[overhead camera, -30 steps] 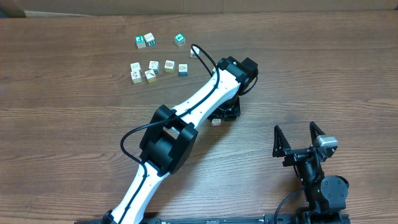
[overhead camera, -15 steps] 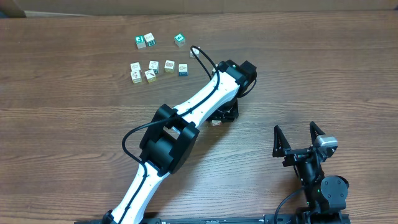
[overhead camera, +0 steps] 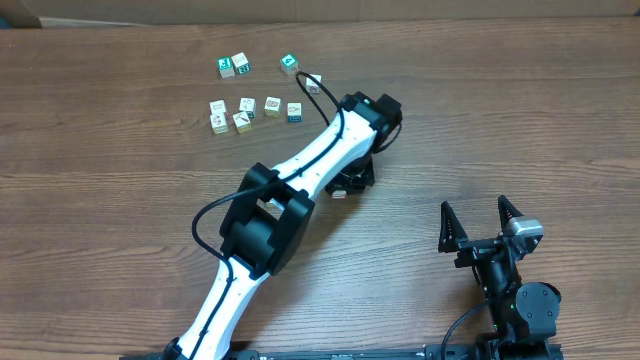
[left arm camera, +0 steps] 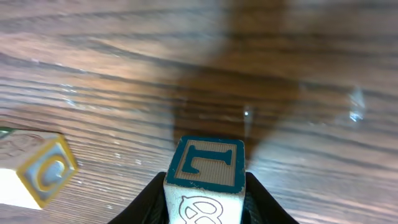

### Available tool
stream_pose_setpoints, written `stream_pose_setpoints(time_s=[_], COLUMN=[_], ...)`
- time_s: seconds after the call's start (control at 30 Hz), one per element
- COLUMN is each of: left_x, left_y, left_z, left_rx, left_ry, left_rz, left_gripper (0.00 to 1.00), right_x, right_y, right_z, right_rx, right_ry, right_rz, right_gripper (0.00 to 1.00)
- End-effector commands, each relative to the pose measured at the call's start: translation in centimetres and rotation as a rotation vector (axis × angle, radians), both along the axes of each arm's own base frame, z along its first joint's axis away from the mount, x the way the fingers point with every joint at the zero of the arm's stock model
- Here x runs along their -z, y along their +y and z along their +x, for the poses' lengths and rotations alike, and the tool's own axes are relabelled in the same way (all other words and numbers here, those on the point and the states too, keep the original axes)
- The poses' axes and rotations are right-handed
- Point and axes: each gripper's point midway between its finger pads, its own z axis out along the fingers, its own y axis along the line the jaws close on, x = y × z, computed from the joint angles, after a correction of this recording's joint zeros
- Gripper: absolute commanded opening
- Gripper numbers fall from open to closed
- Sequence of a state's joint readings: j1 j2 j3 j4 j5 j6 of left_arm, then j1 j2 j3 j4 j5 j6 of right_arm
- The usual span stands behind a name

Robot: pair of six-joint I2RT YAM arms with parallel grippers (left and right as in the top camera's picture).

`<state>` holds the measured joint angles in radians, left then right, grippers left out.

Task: Form a horizontal line

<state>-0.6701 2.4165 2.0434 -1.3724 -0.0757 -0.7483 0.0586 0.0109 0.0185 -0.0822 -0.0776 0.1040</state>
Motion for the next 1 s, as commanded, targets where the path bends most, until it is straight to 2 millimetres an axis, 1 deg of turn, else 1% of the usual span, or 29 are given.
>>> stream_pose_setpoints(time_s=[0.0, 0.33, 0.4, 0.47, 0.53, 0.57, 0.6, 0.77, 0.83, 0.9, 0.93, 0.97], left_x=[0.5, 0.5, 0.5, 0.5, 0.5, 0.5, 0.5, 0.3, -0.2, -1.3, -2.0, -3.4], left_y=[1.2, 1.8, 1.9, 1.9, 1.8, 1.8, 1.8, 1.7, 1.5, 1.5, 1.5, 1.6], left_z=[0.4, 0.5, 0.6, 0.6, 0.5, 0.5, 0.4, 0.6, 1.0, 1.7, 2.1, 2.8], left_rx=[0.007, 0.006, 0.004, 0.005, 0.011, 0.01, 0.01, 0.01, 0.02, 0.014, 0.012, 0.012], left_ry=[0.011, 0.022, 0.022, 0.023, 0.029, 0.029, 0.03, 0.023, 0.014, -0.001, -0.011, -0.029], left_rz=[0.023, 0.028, 0.028, 0.027, 0.021, 0.021, 0.023, 0.018, 0.008, -0.003, -0.01, -0.024], left_gripper=[0.28, 0.29, 0.3, 0.36, 0.54, 0.58, 0.6, 0.62, 0.62, 0.63, 0.63, 0.63], right_x=[0.2, 0.2, 0.2, 0.2, 0.2, 0.2, 0.2, 0.2, 0.2, 0.2, 0.2, 0.2], right_y=[-0.2, -0.2, -0.2, -0.2, -0.2, -0.2, -0.2, -0.2, -0.2, -0.2, -0.2, -0.2], right_z=[0.0, 0.0, 0.0, 0.0, 0.0, 0.0, 0.0, 0.0, 0.0, 0.0, 0.0, 0.0], right_rx=[0.01, 0.01, 0.01, 0.01, 0.01, 0.01, 0.01, 0.01, 0.01, 0.01, 0.01, 0.01], right_ry=[-0.003, -0.003, -0.003, -0.003, -0.003, -0.003, -0.003, -0.003, -0.003, -0.003, -0.003, -0.003], right_rz=[-0.004, -0.004, -0.004, -0.004, -0.004, -0.004, -0.004, -0.004, -0.004, -0.004, -0.004, -0.004], right_gripper=[1.0, 1.0, 1.0, 1.0, 1.0, 1.0, 1.0, 1.0, 1.0, 1.0, 1.0, 1.0])
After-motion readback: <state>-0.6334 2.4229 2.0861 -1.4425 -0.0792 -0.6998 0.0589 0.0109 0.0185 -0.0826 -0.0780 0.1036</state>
